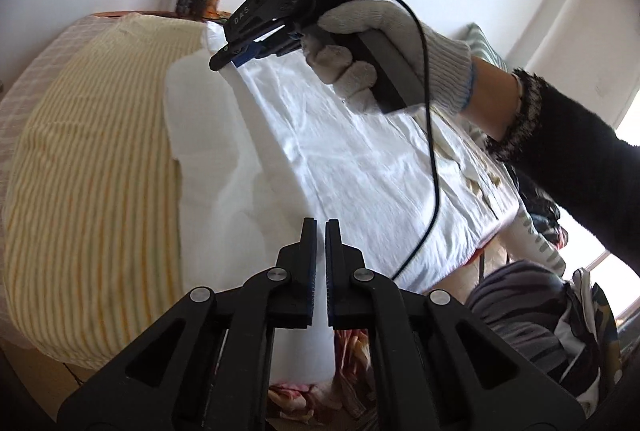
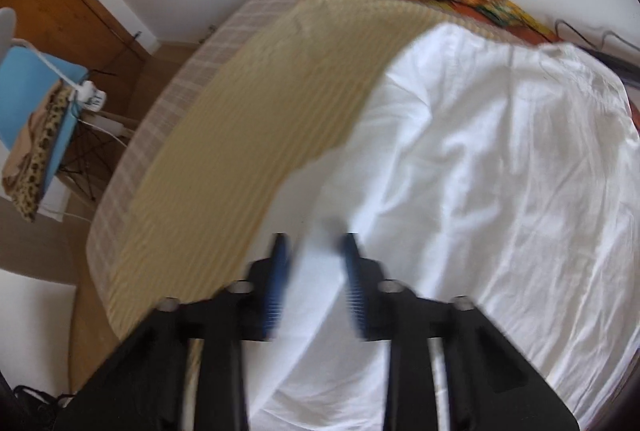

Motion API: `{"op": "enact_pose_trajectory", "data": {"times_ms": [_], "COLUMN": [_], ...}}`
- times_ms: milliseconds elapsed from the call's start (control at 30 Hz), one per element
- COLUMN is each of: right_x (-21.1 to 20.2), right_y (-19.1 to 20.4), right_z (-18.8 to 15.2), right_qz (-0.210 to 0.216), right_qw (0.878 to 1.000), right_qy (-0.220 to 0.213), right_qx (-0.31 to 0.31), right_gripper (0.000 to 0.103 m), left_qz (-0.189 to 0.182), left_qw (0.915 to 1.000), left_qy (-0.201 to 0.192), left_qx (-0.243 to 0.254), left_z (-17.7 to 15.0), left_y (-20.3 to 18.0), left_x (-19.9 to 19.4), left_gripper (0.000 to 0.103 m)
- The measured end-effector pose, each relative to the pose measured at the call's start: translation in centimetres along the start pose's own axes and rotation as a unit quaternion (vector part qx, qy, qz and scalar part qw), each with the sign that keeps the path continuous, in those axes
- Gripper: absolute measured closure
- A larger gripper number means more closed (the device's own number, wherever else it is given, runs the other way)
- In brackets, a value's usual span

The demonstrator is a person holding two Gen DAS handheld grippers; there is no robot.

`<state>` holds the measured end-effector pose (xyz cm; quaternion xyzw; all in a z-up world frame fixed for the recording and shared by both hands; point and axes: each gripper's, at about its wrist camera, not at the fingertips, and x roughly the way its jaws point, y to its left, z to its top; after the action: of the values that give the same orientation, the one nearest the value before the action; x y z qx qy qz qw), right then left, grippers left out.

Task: Fold small clothes

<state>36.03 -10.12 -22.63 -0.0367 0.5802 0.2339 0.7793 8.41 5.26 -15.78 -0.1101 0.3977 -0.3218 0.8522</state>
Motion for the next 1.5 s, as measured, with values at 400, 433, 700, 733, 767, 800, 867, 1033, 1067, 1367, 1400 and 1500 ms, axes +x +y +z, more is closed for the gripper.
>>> {"op": "enact_pose_trajectory", "data": {"times_ms": [400, 433, 700, 733, 767, 800, 867, 1033, 1067, 1367, 1400, 1500], "right_x": [-4.5, -5.0, -0.8, 0.0, 0.7, 1.3, 3.0, 5.0, 5.2, 2.7, 2.1, 0.3], "right_y": [-1.3, -0.8, 7.2, 7.6, 7.9, 8.1, 8.6, 7.8, 7.6, 5.9, 5.8, 5.5], "right_z": [-2.4, -2.4, -0.1, 0.5, 0.8, 1.3, 2.3, 2.8, 2.8, 2.9, 3.0, 3.8], "right_qz": [-0.037, -0.021, -0.037, -0.035, -0.035, -0.041, -0.076, -0.125, -0.136, -0.159, -0.16, -0.159], "right_qw": [0.997, 0.997, 0.994, 0.995, 0.996, 0.996, 0.994, 0.989, 0.987, 0.982, 0.982, 0.981], "right_qy": [-0.04, -0.047, -0.032, -0.031, -0.029, -0.024, -0.018, -0.007, -0.003, -0.034, -0.041, -0.066], "right_qx": [-0.05, -0.054, -0.096, -0.089, -0.083, -0.08, -0.081, -0.079, -0.081, -0.094, -0.094, -0.085], "right_gripper": [0.055, 0.051, 0.051, 0.051, 0.051, 0.051, 0.051, 0.054, 0.061, 0.101, 0.101, 0.101], "left_qz": [0.118, 0.117, 0.12, 0.119, 0.117, 0.115, 0.11, 0.11, 0.108, 0.091, 0.092, 0.101], "left_qw": [0.9927, 0.9926, 0.9908, 0.9906, 0.9907, 0.9906, 0.9909, 0.9906, 0.9905, 0.9918, 0.9921, 0.9918], "left_qy": [0.001, 0.004, 0.013, 0.013, 0.013, 0.012, 0.007, 0.002, 0.004, -0.014, -0.018, -0.028], "left_qx": [-0.024, -0.031, -0.062, -0.065, -0.069, -0.073, -0.078, -0.081, -0.085, -0.088, -0.083, -0.073], "left_z": [-5.2, -5.4, -7.0, -7.2, -7.3, -7.4, -7.5, -7.9, -7.9, -7.1, -6.8, -5.8], "left_y": [1.6, 2.0, 2.9, 2.8, 2.9, 3.1, 3.3, 3.6, 3.8, 3.1, 2.8, 2.4], "left_x": [-2.2, -2.1, -0.7, -0.6, -0.4, -0.3, -0.3, -0.3, -0.3, -1.5, -1.8, -2.2], "left_gripper": [0.073, 0.073, 0.073, 0.073, 0.073, 0.073, 0.073, 0.088, 0.094, 0.103, 0.103, 0.103]}}
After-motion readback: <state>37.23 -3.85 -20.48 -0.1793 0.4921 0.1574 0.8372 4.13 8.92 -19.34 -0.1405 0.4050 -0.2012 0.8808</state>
